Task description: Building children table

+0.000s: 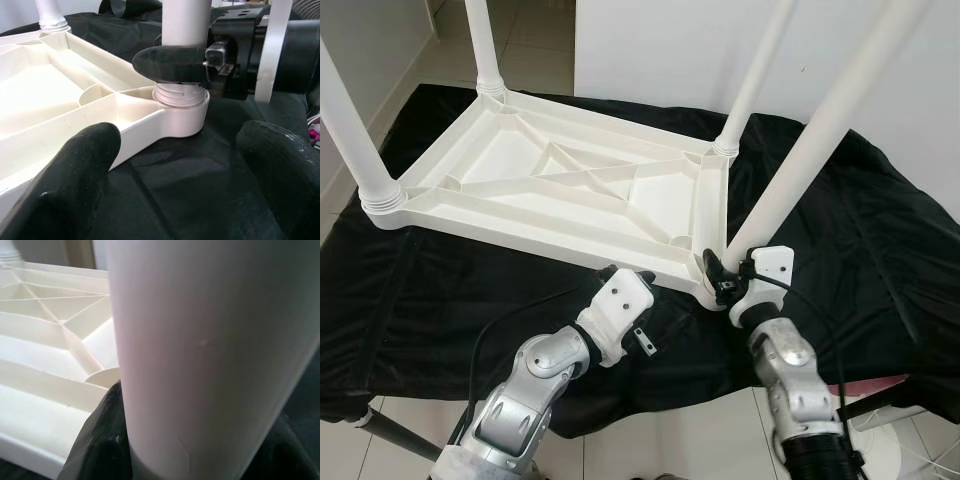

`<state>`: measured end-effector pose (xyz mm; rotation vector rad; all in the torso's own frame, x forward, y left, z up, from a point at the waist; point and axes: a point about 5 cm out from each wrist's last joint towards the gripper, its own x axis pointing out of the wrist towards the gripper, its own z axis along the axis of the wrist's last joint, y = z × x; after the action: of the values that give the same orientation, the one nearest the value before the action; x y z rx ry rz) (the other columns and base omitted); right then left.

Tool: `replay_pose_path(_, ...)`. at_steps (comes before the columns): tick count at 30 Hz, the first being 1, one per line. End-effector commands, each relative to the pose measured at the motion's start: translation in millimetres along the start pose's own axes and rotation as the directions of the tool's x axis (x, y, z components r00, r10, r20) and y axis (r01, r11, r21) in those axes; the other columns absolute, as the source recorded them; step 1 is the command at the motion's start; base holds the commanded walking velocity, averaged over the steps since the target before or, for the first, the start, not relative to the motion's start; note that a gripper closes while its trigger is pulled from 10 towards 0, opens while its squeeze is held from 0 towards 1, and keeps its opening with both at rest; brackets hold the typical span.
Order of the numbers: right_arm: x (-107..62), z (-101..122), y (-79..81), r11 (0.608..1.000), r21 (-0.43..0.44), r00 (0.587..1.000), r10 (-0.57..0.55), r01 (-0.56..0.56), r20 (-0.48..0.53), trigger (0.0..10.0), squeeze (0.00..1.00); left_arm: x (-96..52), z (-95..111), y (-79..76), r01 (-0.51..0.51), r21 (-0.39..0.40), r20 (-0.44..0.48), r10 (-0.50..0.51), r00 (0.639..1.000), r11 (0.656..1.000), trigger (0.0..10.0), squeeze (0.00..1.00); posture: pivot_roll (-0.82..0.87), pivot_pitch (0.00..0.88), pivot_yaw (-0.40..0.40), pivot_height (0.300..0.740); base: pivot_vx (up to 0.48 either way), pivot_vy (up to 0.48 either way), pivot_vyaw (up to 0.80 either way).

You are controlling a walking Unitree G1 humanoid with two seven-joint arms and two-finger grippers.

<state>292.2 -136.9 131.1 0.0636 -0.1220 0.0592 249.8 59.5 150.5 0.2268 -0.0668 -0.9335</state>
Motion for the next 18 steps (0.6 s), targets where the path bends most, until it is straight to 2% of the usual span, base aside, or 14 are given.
replay_pose_path(1,-7.1,-16,-4.9,0.997,-0.008,0.994,-0.072,0.071,-0.083,10.0,0.0,2.0,3,-3.7,0.032,0.005,0.004,-0.033,0.999,0.999,10.0,0.0,0.01,0.111,-0.133,0.74,0.0,0.0,0.0)
replay_pose_path(3,-7.8,-16,0.5,0.995,-0.001,0.992,-0.096,0.096,-0.087,10.0,0.0,1.9,3,-3.9,0.032,0.004,0.004,-0.032,0.999,0.999,10.0,0.0,0.01,0.11,-0.133,0.74,0.0,0.0,0.0)
replay_pose_path(4,-6.7,-12,7.0,0.996,0.017,0.994,-0.086,0.088,-0.069,10.0,0.0,1.8,3,-4.2,0.031,0.002,0.002,-0.031,1.0,1.0,10.0,0.0,0.01,0.108,-0.132,0.74,0.0,0.0,0.0)
replay_pose_path(6,-6.2,-8,10.2,0.997,0.028,0.997,-0.065,0.066,-0.051,10.0,0.0,1.9,3,-4.6,0.031,0.001,0.003,-0.031,1.0,1.0,10.0,0.0,0.01,0.107,-0.131,0.74,0.0,0.0,0.0)
replay_pose_path(12,-5.1,-3,11.6,0.999,0.035,0.999,-0.035,0.037,-0.038,10.0,0.0,2.9,4,-2.6,0.031,0.007,0.006,-0.031,0.999,0.999,10.0,0.0,0.01,0.102,-0.125,0.74,0.0,0.0,0.0)
replay_pose_path(13,-4.8,-3,12.4,0.999,0.043,0.999,-0.031,0.032,-0.037,10.0,0.31,3.1,4,-2.0,0.03,0.007,0.006,-0.03,1.0,1.0,10.0,0.0,0.02,0.1,-0.124,0.74,0.0,0.0,0.0)
replay_pose_path(15,-4.9,-3,13.2,0.998,0.047,0.999,-0.033,0.035,-0.037,10.0,0.31,3.1,4,-1.6,0.03,0.008,0.006,-0.03,1.0,1.0,10.0,0.0,0.02,0.1,-0.124,0.74,0.0,0.0,0.0)
replay_pose_path(16,-4.8,-1,13.7,0.998,0.058,0.999,-0.026,0.028,-0.028,10.0,1.0,2.9,4,-1.8,0.031,0.009,0.005,-0.031,1.0,0.999,10.0,0.0,0.02,0.098,-0.123,0.74,0.0,0.0,0.0)
replay_pose_path(18,-4.6,1,14.6,0.998,0.066,1.0,-0.019,0.02,-0.015,10.0,1.0,2.4,4,-2.3,0.033,0.009,0.005,-0.033,0.999,0.999,10.0,0.0,0.02,0.095,-0.121,0.74,0.0,0.0,0.0)
